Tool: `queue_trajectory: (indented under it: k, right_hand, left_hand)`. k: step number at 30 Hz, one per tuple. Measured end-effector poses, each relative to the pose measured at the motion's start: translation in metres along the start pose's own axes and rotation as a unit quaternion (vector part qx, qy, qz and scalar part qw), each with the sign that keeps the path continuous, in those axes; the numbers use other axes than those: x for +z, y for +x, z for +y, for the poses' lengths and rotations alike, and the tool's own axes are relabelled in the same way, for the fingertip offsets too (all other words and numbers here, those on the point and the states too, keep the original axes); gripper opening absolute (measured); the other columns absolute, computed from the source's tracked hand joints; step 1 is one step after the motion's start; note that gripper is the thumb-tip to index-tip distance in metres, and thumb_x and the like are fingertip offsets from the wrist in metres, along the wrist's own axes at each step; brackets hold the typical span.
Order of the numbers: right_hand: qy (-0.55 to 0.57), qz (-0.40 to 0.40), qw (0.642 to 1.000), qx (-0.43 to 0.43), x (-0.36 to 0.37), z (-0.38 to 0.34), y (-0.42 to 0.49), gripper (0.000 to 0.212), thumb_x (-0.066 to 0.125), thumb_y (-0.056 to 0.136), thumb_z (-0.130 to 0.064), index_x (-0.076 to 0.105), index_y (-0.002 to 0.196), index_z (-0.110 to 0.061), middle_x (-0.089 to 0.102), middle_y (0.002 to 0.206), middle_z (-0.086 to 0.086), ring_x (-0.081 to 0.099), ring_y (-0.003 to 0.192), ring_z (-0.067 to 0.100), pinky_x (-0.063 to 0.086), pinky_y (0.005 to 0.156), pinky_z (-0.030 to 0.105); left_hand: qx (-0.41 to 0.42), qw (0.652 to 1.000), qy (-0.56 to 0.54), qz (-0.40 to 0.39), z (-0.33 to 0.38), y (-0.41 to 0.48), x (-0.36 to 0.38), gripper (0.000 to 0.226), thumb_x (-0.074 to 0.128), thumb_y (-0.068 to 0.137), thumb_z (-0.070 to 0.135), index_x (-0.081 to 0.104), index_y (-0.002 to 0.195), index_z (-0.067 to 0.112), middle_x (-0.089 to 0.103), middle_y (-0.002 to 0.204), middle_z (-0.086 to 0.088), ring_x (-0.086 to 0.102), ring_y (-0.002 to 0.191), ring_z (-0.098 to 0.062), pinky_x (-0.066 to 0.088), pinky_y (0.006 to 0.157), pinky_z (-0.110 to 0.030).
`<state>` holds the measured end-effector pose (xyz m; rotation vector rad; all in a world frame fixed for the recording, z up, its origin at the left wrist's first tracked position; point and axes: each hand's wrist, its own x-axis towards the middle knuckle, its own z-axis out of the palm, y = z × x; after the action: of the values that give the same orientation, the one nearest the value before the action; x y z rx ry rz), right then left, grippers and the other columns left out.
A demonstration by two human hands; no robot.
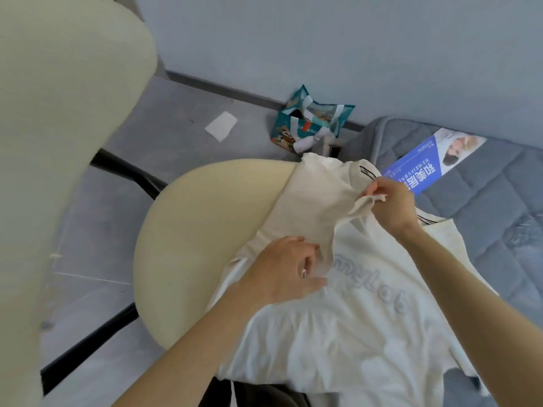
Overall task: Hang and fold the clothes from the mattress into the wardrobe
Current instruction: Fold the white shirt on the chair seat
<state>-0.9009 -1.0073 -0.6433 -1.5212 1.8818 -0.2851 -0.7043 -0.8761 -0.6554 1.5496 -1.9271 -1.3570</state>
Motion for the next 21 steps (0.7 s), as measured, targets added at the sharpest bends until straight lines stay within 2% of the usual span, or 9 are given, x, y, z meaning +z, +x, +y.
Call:
queue_trajectory:
  k: [1, 3, 4, 6, 8, 10, 15, 18, 21]
  right_hand:
    - [-0.036, 0.016, 0.999, 0.03, -0.005, 0.017, -0.007, 0.04, 0.042, 0.071, 0.014, 0.058, 0.068, -0.022, 0.07, 0.088, 0.001, 0.062, 0.091, 0.02, 0.047, 0.076, 0.029]
    - [-0.061, 0.052, 0.995, 0.058, -0.01, 0.036, -0.02, 0.045, 0.038, 0.072, 0.013, 0.065, 0.084, -0.021, 0.068, 0.102, -0.004, 0.059, 0.102, 0.02, 0.041, 0.075, 0.025]
    - [-0.057, 0.056, 0.996, 0.041, -0.008, 0.039, -0.026, 0.044, 0.04, 0.076, 0.011, 0.067, 0.092, -0.02, 0.065, 0.107, -0.005, 0.059, 0.1, 0.02, 0.038, 0.075, 0.023]
    - [-0.067, 0.016, 0.997, -0.021, 0.001, 0.043, -0.034, 0.035, 0.046, 0.087, 0.0, 0.069, 0.103, -0.021, 0.063, 0.116, -0.003, 0.058, 0.095, 0.018, 0.039, 0.076, 0.019]
    - [-0.139, -0.04, 0.989, -0.033, 0.012, 0.048, -0.037, 0.028, 0.048, 0.093, -0.014, 0.069, 0.108, -0.026, 0.059, 0.128, -0.008, 0.052, 0.108, 0.022, 0.041, 0.087, 0.028]
    - [-0.184, -0.06, 0.981, -0.007, 0.016, 0.049, -0.038, 0.029, 0.046, 0.094, -0.019, 0.068, 0.112, -0.028, 0.053, 0.135, -0.015, 0.047, 0.117, 0.024, 0.04, 0.095, 0.036]
    - [-0.052, 0.012, 0.999, 0.003, 0.005, 0.053, -0.049, 0.028, 0.049, 0.092, -0.013, 0.064, 0.115, -0.022, 0.057, 0.13, 0.001, 0.048, 0.117, 0.025, 0.042, 0.096, 0.037]
    - [0.004, 0.051, 0.998, 0.045, -0.012, 0.074, -0.07, 0.028, 0.049, 0.093, -0.012, 0.062, 0.115, -0.022, 0.056, 0.127, 0.002, 0.05, 0.115, 0.023, 0.043, 0.088, 0.032]
    - [0.054, 0.093, 0.989, 0.103, -0.024, 0.103, -0.097, 0.028, 0.049, 0.092, -0.009, 0.061, 0.115, -0.02, 0.057, 0.123, 0.002, 0.053, 0.108, 0.02, 0.041, 0.083, 0.026]
  left_hand:
    - [-0.015, 0.999, 0.025, -0.04, 0.0, 0.001, 0.009, 0.032, 0.067, 0.076, 0.053, 0.056, 0.086, 0.025, 0.061, 0.117, 0.005, 0.047, 0.12, -0.015, 0.037, 0.101, -0.036]
    - [-0.037, 0.995, 0.073, -0.059, -0.001, 0.005, 0.018, 0.044, 0.051, 0.089, 0.055, 0.053, 0.123, 0.028, 0.028, 0.154, 0.008, 0.014, 0.144, -0.01, 0.008, 0.118, -0.033]
    - [-0.032, 0.993, 0.104, -0.056, 0.0, 0.008, 0.019, 0.047, 0.043, 0.095, 0.05, 0.044, 0.136, 0.029, 0.013, 0.159, 0.008, 0.001, 0.146, -0.009, -0.001, 0.118, -0.031]
    - [-0.028, 0.979, 0.181, -0.086, -0.004, 0.013, 0.02, 0.051, 0.036, 0.1, 0.04, 0.023, 0.149, 0.031, -0.007, 0.16, 0.006, -0.012, 0.146, -0.014, -0.006, 0.118, -0.033]
    - [-0.05, 0.956, 0.256, -0.136, -0.013, 0.016, 0.019, 0.061, 0.04, 0.099, 0.033, 0.008, 0.151, 0.035, -0.02, 0.158, 0.0, -0.018, 0.145, -0.023, -0.003, 0.119, -0.038]
    - [-0.076, 0.939, 0.293, -0.164, -0.018, 0.018, 0.017, 0.069, 0.043, 0.098, 0.028, -0.001, 0.15, 0.036, -0.028, 0.155, -0.005, -0.021, 0.144, -0.028, -0.001, 0.119, -0.039]
    - [-0.116, 0.946, 0.273, -0.132, 0.01, 0.024, 0.024, 0.063, 0.037, 0.1, 0.024, 0.002, 0.151, 0.032, -0.019, 0.157, -0.008, -0.011, 0.146, -0.03, 0.007, 0.119, -0.04]
    - [-0.087, 0.958, 0.258, -0.093, 0.028, 0.035, 0.03, 0.06, 0.04, 0.099, 0.021, 0.011, 0.151, 0.029, -0.006, 0.16, -0.007, -0.003, 0.147, -0.029, 0.01, 0.118, -0.041]
    - [-0.044, 0.962, 0.253, -0.095, 0.046, 0.048, 0.041, 0.059, 0.04, 0.098, 0.022, 0.014, 0.151, 0.029, -0.001, 0.16, -0.007, 0.0, 0.146, -0.029, 0.01, 0.118, -0.041]
